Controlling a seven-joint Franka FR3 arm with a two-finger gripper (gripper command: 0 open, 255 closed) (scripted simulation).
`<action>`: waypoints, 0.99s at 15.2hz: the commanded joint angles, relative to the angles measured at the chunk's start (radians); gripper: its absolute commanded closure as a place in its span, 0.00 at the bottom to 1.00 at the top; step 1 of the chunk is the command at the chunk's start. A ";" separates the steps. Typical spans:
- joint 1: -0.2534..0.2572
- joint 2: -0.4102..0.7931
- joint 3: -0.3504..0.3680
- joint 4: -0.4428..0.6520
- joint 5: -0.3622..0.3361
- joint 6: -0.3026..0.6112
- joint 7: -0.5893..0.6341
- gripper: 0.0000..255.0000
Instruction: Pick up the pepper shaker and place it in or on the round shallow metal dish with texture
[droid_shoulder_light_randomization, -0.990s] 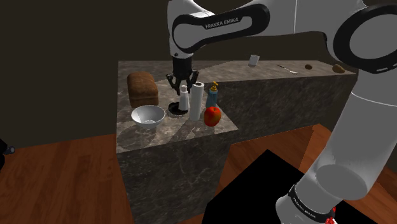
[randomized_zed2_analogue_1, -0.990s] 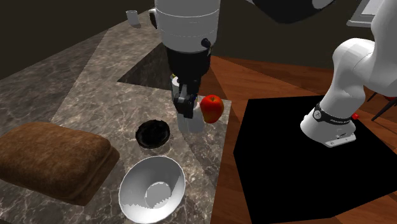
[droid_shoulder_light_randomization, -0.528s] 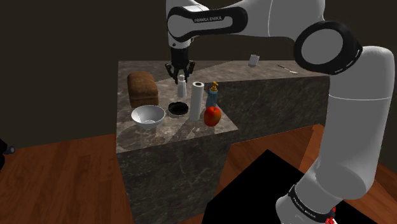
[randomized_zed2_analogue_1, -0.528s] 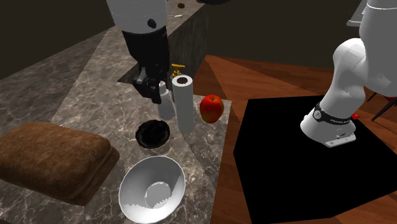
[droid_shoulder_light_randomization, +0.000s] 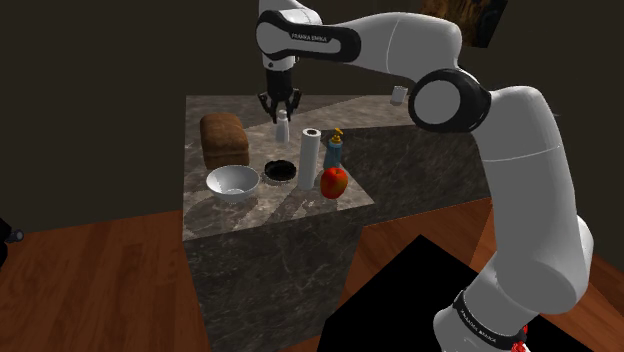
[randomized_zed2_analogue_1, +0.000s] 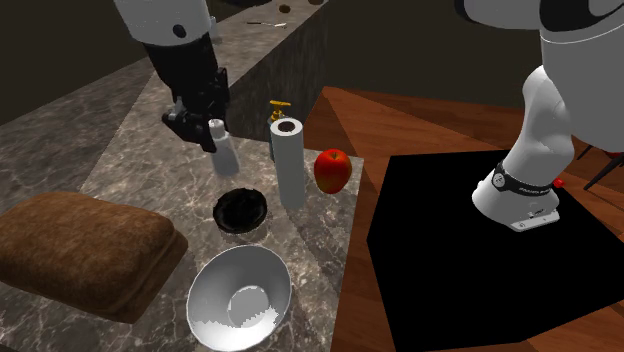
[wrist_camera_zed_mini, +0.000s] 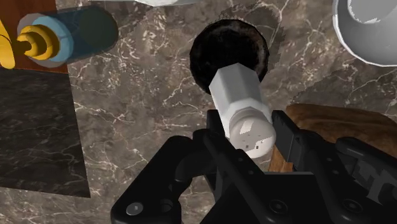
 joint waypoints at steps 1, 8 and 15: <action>-0.006 -0.009 0.001 -0.042 0.001 0.033 0.004 1.00; -0.020 -0.025 0.002 -0.164 0.000 0.136 0.021 1.00; -0.028 -0.022 0.000 -0.253 -0.005 0.228 0.036 1.00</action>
